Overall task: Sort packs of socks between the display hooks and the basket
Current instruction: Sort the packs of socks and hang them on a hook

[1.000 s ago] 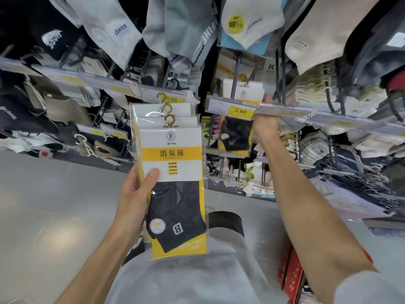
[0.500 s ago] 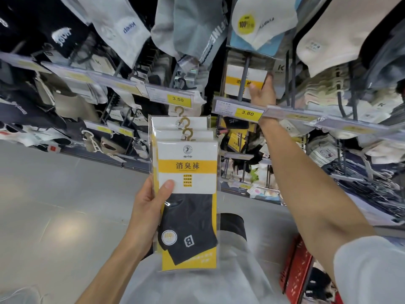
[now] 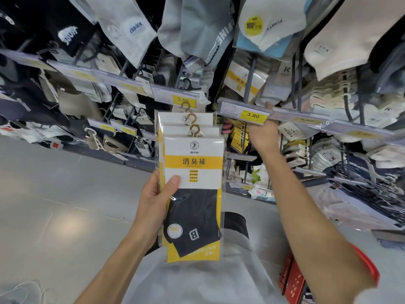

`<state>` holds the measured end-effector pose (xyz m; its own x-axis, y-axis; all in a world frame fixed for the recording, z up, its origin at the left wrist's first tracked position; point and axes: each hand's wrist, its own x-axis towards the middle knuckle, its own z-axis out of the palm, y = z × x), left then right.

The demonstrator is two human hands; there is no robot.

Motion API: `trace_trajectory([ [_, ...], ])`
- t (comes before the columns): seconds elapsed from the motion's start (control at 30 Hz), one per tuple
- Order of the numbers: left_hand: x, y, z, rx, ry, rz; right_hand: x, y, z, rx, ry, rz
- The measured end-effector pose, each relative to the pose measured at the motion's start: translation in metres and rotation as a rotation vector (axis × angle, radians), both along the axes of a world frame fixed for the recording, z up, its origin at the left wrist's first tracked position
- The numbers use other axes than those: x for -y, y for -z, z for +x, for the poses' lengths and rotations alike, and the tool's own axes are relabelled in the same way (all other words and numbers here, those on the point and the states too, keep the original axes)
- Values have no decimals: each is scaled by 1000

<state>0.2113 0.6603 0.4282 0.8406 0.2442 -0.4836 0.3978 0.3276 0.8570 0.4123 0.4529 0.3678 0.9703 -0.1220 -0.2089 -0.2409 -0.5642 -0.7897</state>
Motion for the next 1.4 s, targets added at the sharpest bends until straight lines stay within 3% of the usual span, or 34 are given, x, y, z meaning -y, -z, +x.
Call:
trace_trajectory([
  [0.07, -1, 1, 2, -2, -7, 1, -9, -11, -47, 58, 12, 189],
  [0.17, -2, 4, 3, 2, -6, 9, -23, -30, -112, -31, 40, 602],
  [0.27, 1, 7, 6, 19, 21, 12, -35, -46, -149, -37, -59, 780],
  [0.47, 10, 8, 16, 39, 83, -63, -26, -47, -146, -52, 6, 733],
  [0.73, 11, 9, 21, 144, 153, 57, -8, -49, -136, -31, 31, 721],
  [0.93, -1, 13, 20, 127, 92, 88, 29, -39, -138, -42, 49, 758],
  [1.13, -10, 12, 18, 125, 108, 93, 63, -4, -119, -63, 83, 418],
  [1.4, -1, 12, 10, 110, 164, 69, 33, 12, -20, 76, 124, 289],
])
